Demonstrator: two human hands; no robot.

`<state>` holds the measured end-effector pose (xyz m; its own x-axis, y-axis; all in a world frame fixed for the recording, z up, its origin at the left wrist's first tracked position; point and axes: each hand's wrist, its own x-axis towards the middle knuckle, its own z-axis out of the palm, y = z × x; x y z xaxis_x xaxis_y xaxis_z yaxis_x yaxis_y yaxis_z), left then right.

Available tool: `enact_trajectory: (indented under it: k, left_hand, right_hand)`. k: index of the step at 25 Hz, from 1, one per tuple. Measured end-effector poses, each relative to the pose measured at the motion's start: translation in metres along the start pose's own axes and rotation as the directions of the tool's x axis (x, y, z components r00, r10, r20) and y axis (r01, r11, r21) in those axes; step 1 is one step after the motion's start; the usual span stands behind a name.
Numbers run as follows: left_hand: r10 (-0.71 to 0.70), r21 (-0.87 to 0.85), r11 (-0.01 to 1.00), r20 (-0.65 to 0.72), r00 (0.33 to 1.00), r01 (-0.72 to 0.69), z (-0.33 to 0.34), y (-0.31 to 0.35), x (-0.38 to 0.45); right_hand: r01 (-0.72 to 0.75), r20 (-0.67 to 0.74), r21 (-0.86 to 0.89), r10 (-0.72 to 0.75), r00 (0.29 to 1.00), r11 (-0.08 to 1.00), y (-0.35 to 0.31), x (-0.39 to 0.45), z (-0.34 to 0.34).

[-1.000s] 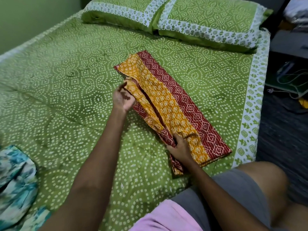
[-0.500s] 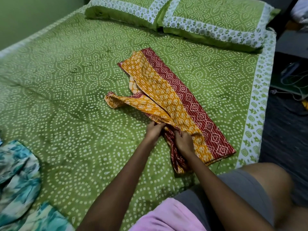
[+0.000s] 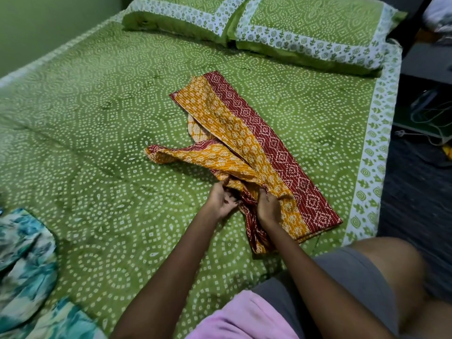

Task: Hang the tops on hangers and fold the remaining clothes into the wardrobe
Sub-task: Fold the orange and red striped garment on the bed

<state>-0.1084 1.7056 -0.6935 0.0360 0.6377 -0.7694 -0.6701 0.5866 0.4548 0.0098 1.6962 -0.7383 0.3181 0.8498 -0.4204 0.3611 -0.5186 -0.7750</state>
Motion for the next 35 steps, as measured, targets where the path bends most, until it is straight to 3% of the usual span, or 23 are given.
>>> enact_trajectory:
  k: [2,4,6,9,12,16,20,21,22,23,24,25,26,29,31,33,35]
  left_hand:
    - [-0.043,-0.222,0.973,0.081,0.996,0.061,-0.006,0.005,0.003]
    - [-0.041,-0.383,0.921,0.076,0.996,0.067,-0.013,0.012,0.013]
    - [0.077,-0.465,0.884,0.042,0.996,-0.048,-0.023,0.024,0.023]
    - [0.262,-0.575,0.802,0.096,0.96,-0.161,-0.031,0.048,0.018]
    - [0.442,-0.503,0.79,0.07,0.894,-0.351,-0.045,0.079,0.009]
    - [0.515,-0.4,0.791,0.026,0.857,-0.463,-0.083,0.109,-0.002]
    - [0.592,-0.457,0.653,-0.189,0.783,-0.604,-0.138,0.131,-0.015]
    - [0.615,-0.406,0.644,-0.229,0.755,-0.648,-0.152,0.138,-0.02]
    - [0.62,-0.193,0.705,-0.298,0.725,-0.683,-0.168,0.145,-0.023]
    - [0.636,0.18,0.764,-0.373,0.675,-0.62,-0.181,0.149,-0.028]
    - [0.647,0.505,0.75,-0.426,0.632,-0.428,-0.194,0.149,-0.028]
    - [0.677,0.673,0.69,-0.469,0.567,-0.267,-0.203,0.147,-0.027]
    - [0.73,0.752,0.625,-0.47,0.497,-0.207,-0.207,0.144,-0.027]
    - [0.819,0.857,0.485,-0.377,0.432,-0.172,-0.189,0.145,-0.042]
    - [0.84,0.867,0.444,-0.314,0.442,-0.228,-0.164,0.167,-0.049]
    - [0.825,0.836,0.406,-0.162,0.541,-0.369,-0.131,0.2,-0.054]
    - [0.67,0.433,0.665,0.013,0.742,-0.608,-0.101,0.227,-0.056]
  right_hand:
    - [0.026,0.002,-0.015,-0.026,1.0,1.0,0.003,-0.001,0.001]
    - [0.055,0.004,-0.047,-0.055,0.998,0.997,0.004,-0.001,0.001]
    - [0.08,-0.005,-0.064,-0.081,0.997,0.995,0.005,-0.002,0.001]
    - [0.12,-0.025,-0.108,-0.123,0.992,0.987,0.008,-0.003,0.002]
    - [0.196,-0.033,-0.213,-0.208,0.978,0.957,0.011,-0.009,0.005]
    - [0.26,-0.036,-0.287,-0.282,0.959,0.922,0.013,-0.013,0.008]
    - [0.285,-0.023,-0.28,-0.304,0.953,0.916,0.016,-0.012,0.011]
    - [0.286,-0.025,-0.281,-0.305,0.952,0.916,0.016,-0.012,0.011]
    - [0.29,-0.024,-0.286,-0.31,0.95,0.913,0.015,-0.013,0.012]
    - [0.296,-0.021,-0.299,-0.316,0.949,0.907,0.016,-0.013,0.012]
    - [0.303,-0.015,-0.314,-0.324,0.946,0.9,0.016,-0.013,0.011]
    - [0.312,-0.007,-0.33,-0.333,0.943,0.891,0.017,-0.012,0.01]
    - [0.327,0.006,-0.343,-0.346,0.938,0.881,0.017,-0.012,0.01]
    - [0.386,0.048,-0.367,-0.397,0.917,0.847,0.015,-0.016,0.009]
    - [0.403,0.061,-0.372,-0.411,0.909,0.836,0.016,-0.017,0.009]
    - [0.4,0.08,-0.39,-0.403,0.912,0.829,0.018,-0.015,0.008]
    - [0.403,0.099,-0.406,-0.399,0.912,0.82,0.018,-0.015,0.007]
